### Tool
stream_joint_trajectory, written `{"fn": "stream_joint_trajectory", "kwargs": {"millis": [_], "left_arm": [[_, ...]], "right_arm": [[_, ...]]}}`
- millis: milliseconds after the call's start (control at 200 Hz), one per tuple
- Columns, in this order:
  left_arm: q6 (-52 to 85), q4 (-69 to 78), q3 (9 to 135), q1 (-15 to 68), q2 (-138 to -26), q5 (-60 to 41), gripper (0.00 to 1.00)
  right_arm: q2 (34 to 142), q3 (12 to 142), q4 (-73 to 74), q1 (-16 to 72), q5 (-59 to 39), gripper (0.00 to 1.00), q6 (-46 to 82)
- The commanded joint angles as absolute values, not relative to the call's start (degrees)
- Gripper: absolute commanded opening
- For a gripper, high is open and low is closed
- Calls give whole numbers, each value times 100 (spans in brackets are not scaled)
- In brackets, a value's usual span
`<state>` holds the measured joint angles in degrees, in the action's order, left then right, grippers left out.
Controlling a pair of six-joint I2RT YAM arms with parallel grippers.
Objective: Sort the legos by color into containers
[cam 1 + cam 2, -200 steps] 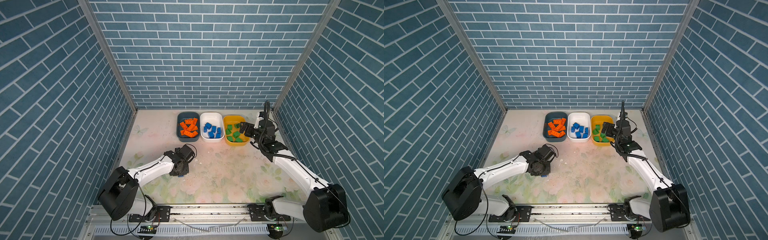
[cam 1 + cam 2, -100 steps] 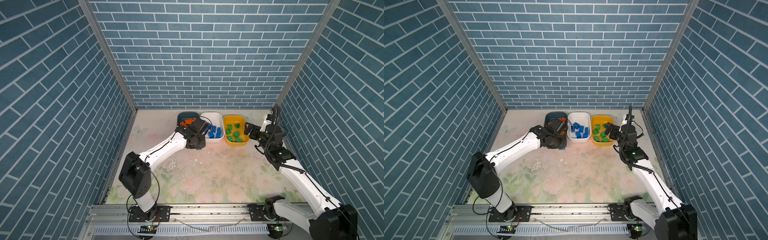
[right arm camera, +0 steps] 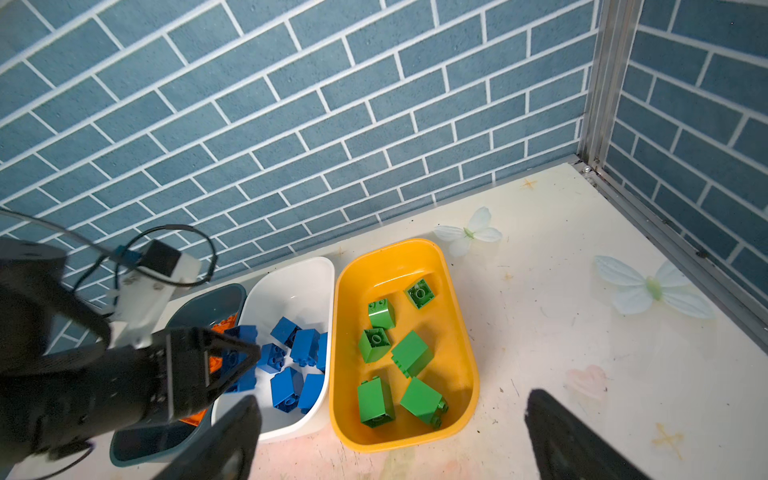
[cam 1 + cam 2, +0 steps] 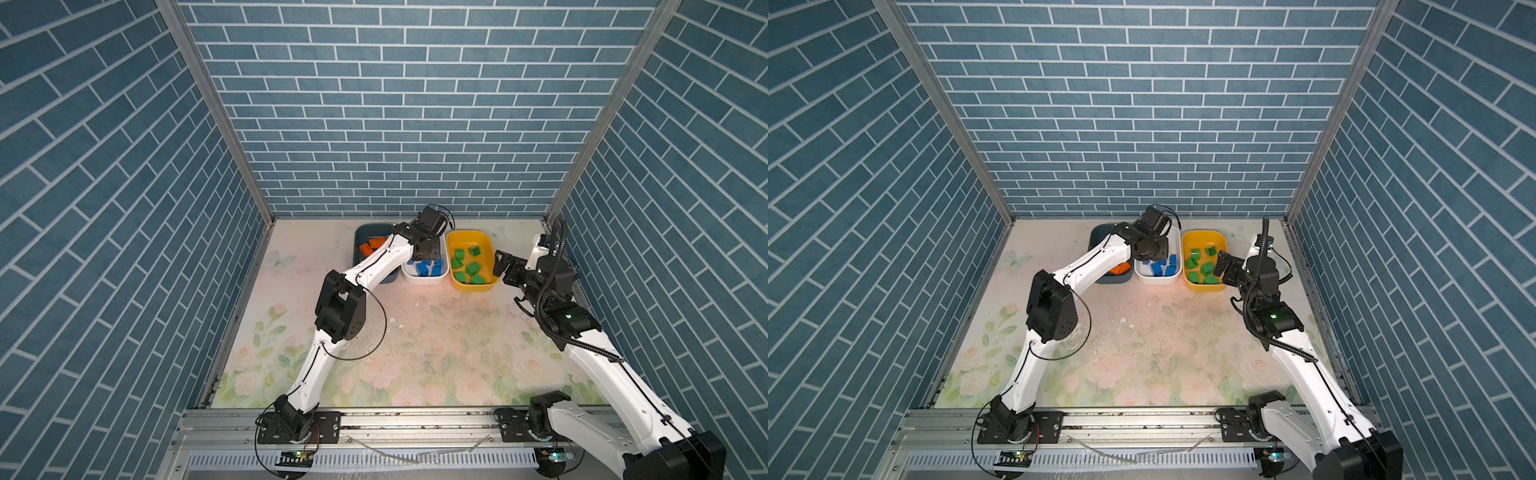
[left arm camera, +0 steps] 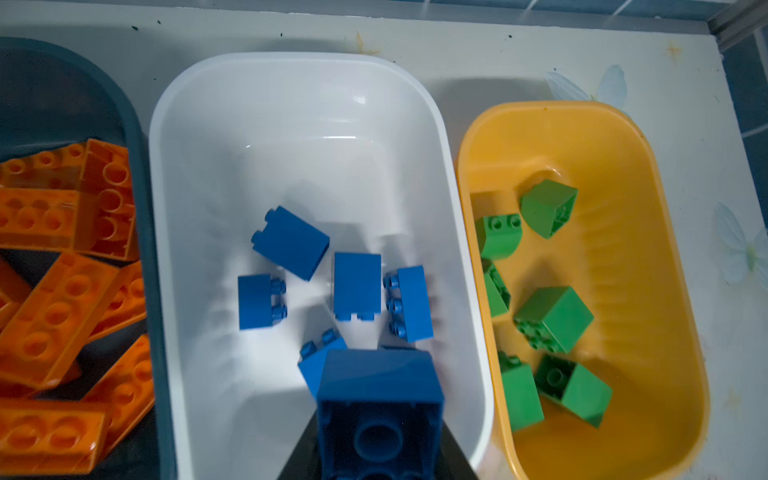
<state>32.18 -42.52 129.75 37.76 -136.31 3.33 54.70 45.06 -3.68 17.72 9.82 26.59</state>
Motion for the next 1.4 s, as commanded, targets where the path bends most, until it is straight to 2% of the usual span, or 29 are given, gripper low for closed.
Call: {"fn": "stream_joint_trajectory", "kwargs": {"millis": [0, 70, 155, 245, 290, 415, 525, 600, 865, 1105, 1395], "left_arm": [[3617, -3828, 13612, 3531, -14193, 329, 30], [3915, -3627, 13961, 3440, -14519, 356, 38], [4202, -2997, 14060, 3305, -14751, -115, 50], [4290, -2576, 14232, 3226, -14941, -747, 73], [4221, -2564, 14364, 3222, -15008, -1021, 81], [3938, -2760, 14324, 3235, -14858, -1400, 87], [3679, -2771, 13720, 3238, -14325, -1529, 90], [3504, -2661, 13099, 3231, -13772, -1550, 99], [2863, -1304, 9511, 3218, -10907, -1378, 99], [2588, -884, 6399, 2947, -8368, 777, 99], [2639, -1192, 4216, 2148, -6064, 3404, 99]], "right_arm": [[5298, 4355, -584, 1758, 1116, 99, 2523], [5257, 4337, -623, 1758, 1140, 99, 2505], [5247, 4334, -646, 1753, 1160, 99, 2496], [5272, 4334, -659, 1756, 1119, 99, 2496], [5300, 4322, -650, 1758, 1112, 99, 2504], [5415, 4319, -588, 1758, 1094, 99, 2527], [5590, 4289, -459, 1754, 1105, 99, 2510], [5747, 4299, -473, 1749, 1282, 99, 2460], [5912, 3953, -143, 1695, 2325, 99, 1756], [5898, 3386, 526, 1477, 2621, 99, 851], [6630, 2863, 1804, 695, 2532, 99, 576]]}}
